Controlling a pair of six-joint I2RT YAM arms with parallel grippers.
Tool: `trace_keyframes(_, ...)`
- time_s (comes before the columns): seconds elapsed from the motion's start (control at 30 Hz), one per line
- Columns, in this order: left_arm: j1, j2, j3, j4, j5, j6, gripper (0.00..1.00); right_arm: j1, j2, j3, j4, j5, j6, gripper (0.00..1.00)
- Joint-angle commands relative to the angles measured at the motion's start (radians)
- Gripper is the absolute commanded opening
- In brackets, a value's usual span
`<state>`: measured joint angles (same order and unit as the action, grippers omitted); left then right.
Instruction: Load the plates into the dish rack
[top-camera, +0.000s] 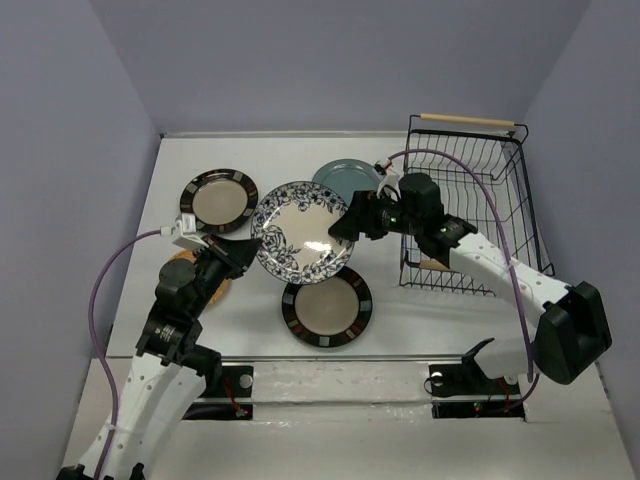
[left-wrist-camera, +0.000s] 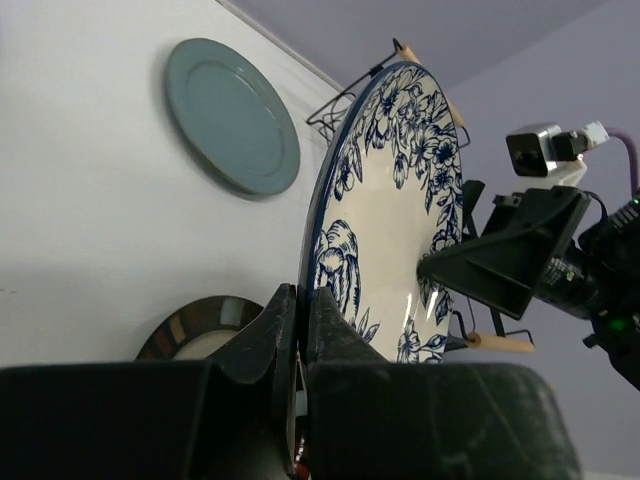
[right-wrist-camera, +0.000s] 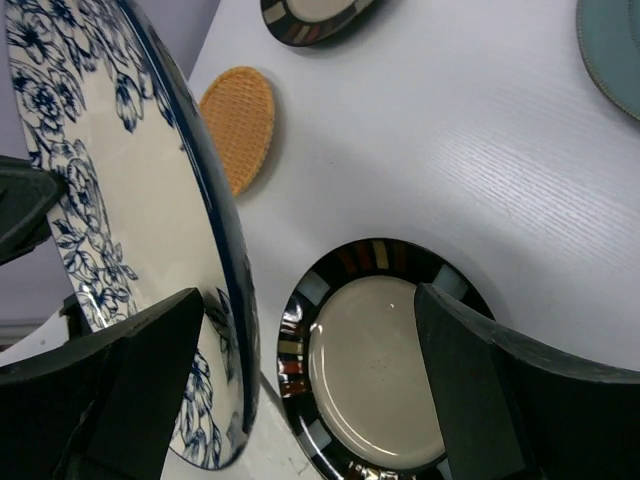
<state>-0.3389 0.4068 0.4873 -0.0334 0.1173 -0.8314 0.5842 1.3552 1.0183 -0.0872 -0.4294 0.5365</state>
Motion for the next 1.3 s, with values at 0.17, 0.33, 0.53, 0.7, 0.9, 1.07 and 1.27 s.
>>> trace_keyframes(0.17,-0.002,0.035,0.097,0.299,0.209,-0.054,0.11,0.009,-0.045,-0.113,0.342,-0.124,0.144,0.30)
trace_keyframes(0.33,-0.003,0.053,0.143,0.213,0.212,0.047,0.75,0.009,-0.155,-0.165,0.337,-0.004,0.160,0.07)
trace_keyframes(0.53,-0.003,0.079,0.218,0.041,0.196,0.218,0.97,-0.036,-0.289,-0.043,0.124,0.223,0.048,0.07)
trace_keyframes(0.7,-0.003,0.084,0.206,-0.082,0.221,0.365,0.99,-0.193,-0.344,0.117,-0.104,0.451,-0.075,0.07)
trace_keyframes(0.9,-0.003,0.056,0.142,-0.085,0.287,0.439,0.95,-0.333,-0.377,0.187,-0.181,0.771,-0.127,0.07)
trace_keyframes(1.07,-0.052,0.018,0.135,-0.072,0.308,0.459,0.93,-0.373,-0.309,0.242,-0.171,1.059,-0.291,0.07)
trace_keyframes(1.27,-0.143,-0.042,0.129,-0.079,0.268,0.457,0.94,-0.497,-0.154,0.312,-0.065,1.077,-0.504,0.07)
